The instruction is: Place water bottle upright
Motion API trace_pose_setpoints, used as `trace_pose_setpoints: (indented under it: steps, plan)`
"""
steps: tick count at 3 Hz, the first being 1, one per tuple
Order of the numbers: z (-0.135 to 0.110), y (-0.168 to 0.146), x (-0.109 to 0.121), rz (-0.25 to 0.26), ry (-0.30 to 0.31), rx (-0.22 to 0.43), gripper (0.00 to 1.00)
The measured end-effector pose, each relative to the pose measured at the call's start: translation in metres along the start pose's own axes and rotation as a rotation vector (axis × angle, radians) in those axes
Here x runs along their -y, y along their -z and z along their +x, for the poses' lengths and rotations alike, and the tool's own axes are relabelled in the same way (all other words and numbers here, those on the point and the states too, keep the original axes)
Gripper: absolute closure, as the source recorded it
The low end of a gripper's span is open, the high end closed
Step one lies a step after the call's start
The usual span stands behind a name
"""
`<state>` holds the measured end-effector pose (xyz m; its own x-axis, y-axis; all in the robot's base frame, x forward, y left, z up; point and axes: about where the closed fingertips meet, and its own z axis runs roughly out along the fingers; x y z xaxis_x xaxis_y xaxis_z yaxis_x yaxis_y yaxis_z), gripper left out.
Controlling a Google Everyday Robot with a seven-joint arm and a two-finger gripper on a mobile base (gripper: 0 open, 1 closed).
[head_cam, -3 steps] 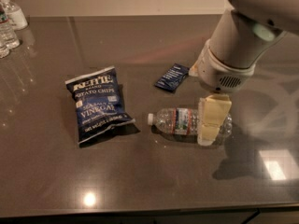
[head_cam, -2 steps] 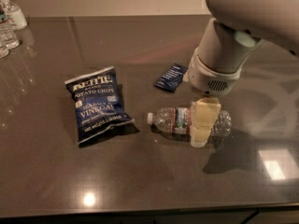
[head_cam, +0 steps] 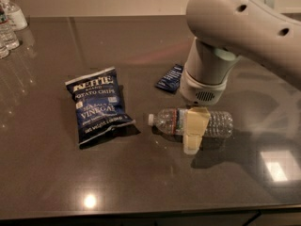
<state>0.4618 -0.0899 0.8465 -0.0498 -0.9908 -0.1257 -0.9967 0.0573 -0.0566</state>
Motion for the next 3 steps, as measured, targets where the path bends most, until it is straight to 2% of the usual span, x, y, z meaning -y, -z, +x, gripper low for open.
trace_pose_setpoints:
  steps: [2,3]
  plan:
    - [-0.002,-0.006,-0.006,-0.019,-0.01,-0.045,0.47]
    - [-0.006,0.004,-0.005,-0.015,-0.014,-0.034,0.7]
